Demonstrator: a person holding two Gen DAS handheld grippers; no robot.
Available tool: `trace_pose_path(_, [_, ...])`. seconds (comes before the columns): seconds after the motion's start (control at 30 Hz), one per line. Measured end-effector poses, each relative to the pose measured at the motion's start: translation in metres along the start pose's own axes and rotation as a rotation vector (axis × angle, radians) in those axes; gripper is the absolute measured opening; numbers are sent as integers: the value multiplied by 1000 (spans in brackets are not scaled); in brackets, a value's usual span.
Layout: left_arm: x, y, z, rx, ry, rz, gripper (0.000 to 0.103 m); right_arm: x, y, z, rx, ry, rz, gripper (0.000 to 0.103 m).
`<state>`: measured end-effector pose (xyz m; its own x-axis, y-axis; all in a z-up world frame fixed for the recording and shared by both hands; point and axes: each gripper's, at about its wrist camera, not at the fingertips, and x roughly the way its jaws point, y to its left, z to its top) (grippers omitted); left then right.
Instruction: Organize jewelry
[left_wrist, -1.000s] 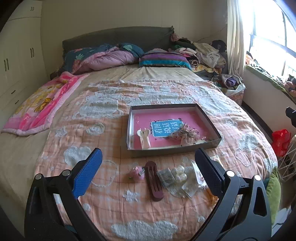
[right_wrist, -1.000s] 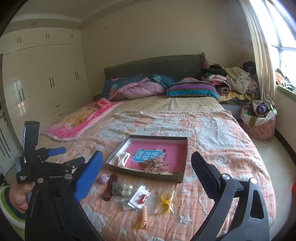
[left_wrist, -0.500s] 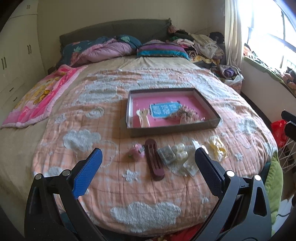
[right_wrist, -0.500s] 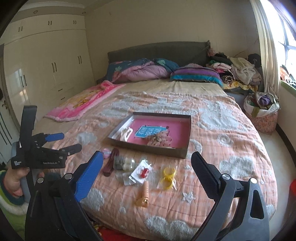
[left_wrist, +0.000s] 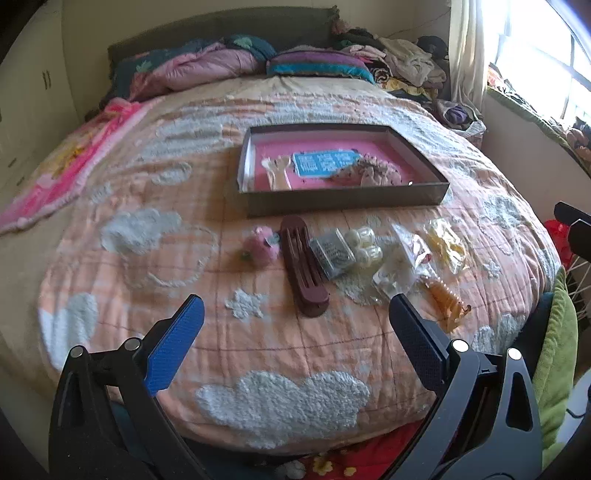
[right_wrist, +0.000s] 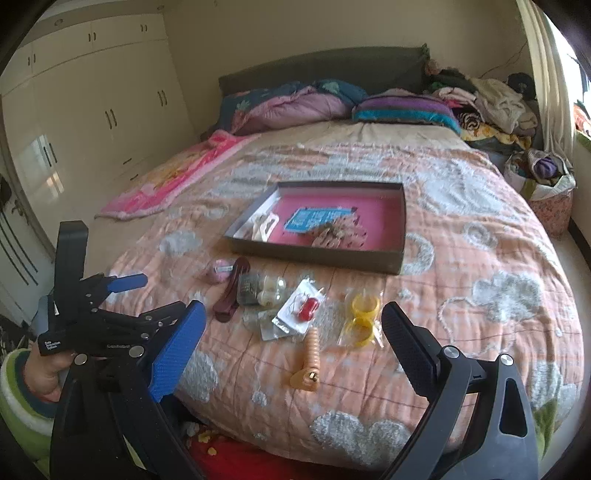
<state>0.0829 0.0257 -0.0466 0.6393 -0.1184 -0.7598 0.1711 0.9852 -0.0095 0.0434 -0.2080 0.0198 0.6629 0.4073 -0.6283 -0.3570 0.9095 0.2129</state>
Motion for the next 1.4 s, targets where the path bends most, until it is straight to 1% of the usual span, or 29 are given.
trace_pose_path(0.17, [22,4,-6,-13,29,-12,93,26,0,-5,9,61,27,95])
trace_pose_path(0.27, [37,7,-7,-27,28,-15,93,47,0,-7,7,100,44,95])
trace_pose_path(0.3, [40,8,-7,-32,25,-10,90,53,1,-7,5,111,43,95])
trace_pose_path(0.33, [44,9,-6,-35,29,-4,85,62,0,-7,8,129,46,95])
trace_pose_path(0.37, [50,9,-5,-35,39,-15,83,69,-1,-6,15,142,57,93])
trace_pose_path(0.4, [54,10,-5,-35,46,-23,78,77,-3,-6,26,157,63,89])
trace_pose_path(0.43, [57,9,-5,-34,51,-26,73,86,-5,-6,42,179,68,88])
trace_pose_path(0.53, [66,6,-3,-21,61,-44,64,111,-11,-6,81,228,87,80])
trace_pose_path(0.73, [81,2,-3,-4,71,-48,63,155,-23,-6,163,321,122,62])
trace_pose_path(0.77, [82,2,-3,-4,74,-46,63,163,-27,-7,183,333,131,55])
trace_pose_path(0.8, [84,2,-4,-5,77,-49,56,167,-28,-8,194,339,133,51])
trace_pose_path(0.83, [86,1,-4,-8,80,-53,50,170,-31,-10,209,341,136,50])
trace_pose_path(0.9, [91,2,-3,-6,88,-52,48,168,-35,-12,224,327,147,48])
trace_pose_path(0.97, [93,0,-3,0,91,-57,43,159,-37,-12,221,306,135,47])
trace_pose_path(1.03, [95,-2,-2,6,92,-74,31,144,-39,-11,207,268,106,47])
trace_pose_path(1.13, [96,-5,-1,16,87,-76,31,126,-44,-10,207,225,90,47])
trace_pose_path(1.23, [91,-2,0,-8,83,-108,30,104,-48,-8,201,176,71,47])
trace_pose_path(1.3, [80,-1,1,-9,60,-112,30,92,-50,-7,190,149,61,47])
trace_pose_path(1.4, [59,3,1,-23,27,-128,27,80,-51,-4,183,116,46,46])
